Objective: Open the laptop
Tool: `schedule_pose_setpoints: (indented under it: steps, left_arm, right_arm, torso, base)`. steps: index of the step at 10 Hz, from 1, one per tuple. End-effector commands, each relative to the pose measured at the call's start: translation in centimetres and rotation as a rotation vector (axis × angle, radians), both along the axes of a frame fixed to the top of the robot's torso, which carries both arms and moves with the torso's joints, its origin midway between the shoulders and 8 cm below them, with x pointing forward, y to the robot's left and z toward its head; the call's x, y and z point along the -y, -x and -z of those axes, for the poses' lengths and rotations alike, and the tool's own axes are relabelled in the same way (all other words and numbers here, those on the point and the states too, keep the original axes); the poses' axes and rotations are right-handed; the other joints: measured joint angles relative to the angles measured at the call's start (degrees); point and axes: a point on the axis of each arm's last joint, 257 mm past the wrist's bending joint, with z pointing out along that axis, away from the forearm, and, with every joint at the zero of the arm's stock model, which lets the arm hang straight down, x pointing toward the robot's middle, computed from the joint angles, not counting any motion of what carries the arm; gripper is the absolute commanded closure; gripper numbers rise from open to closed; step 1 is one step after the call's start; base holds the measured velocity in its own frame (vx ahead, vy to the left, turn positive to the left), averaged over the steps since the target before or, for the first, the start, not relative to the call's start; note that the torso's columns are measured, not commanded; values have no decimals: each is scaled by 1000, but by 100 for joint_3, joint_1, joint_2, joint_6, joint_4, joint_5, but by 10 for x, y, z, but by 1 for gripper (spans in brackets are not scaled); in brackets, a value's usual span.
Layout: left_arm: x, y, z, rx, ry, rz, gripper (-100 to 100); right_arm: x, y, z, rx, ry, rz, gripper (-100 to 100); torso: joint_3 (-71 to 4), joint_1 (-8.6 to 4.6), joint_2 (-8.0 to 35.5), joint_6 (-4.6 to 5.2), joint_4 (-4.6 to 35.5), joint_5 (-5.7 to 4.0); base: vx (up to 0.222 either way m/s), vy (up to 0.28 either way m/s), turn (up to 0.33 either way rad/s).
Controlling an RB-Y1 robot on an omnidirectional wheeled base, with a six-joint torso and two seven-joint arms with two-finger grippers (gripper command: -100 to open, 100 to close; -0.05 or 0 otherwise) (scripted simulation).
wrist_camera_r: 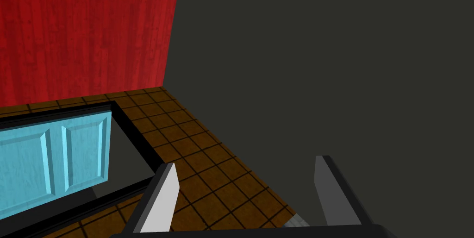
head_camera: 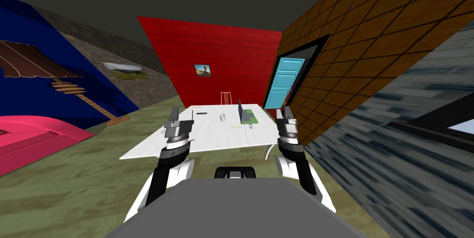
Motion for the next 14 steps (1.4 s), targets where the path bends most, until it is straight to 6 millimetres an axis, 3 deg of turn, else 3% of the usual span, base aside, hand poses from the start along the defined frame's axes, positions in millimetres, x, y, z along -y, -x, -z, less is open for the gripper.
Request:
schedule_pose_setpoints:
  steps: [1,2,3,5,13,14]
  left_arm:
    - [0,0,0,0,0,0,0]
    - [0,0,0,0,0,0,0]
    - [0,0,0,0,0,0,0]
    - [0,0,0,-1,0,0,0]
    - [0,0,0,-1,0,0,0]
    - [0,0,0,-1,0,0,0]
  right_arm:
    - [0,0,0,0,0,0,0]
    - [0,0,0,0,0,0,0]
    - [-3,-6,9,-29,51,3,-100]
    - [-5,-15,21,-68,113,14,-100]
    - [10,-58,102,-285,504,130,-100]
    - [10,-58,102,-285,504,130,-100]
  torso:
    - [-846,0,423,0,423,0]
    - [-1691,0,846,0,846,0]
    - [-2538,0,1269,0,1269,0]
    - [-3043,9,1518,0,1515,3]
    - [-3075,4,1537,-1,1537,1]
    - [-3076,4,1535,0,1537,2]
  base:
    - [0,0,0]
    - [0,0,0]
    - [-2,21,85]
    - [-12,42,72]
    - [-15,70,125]
    - [-3,53,50]
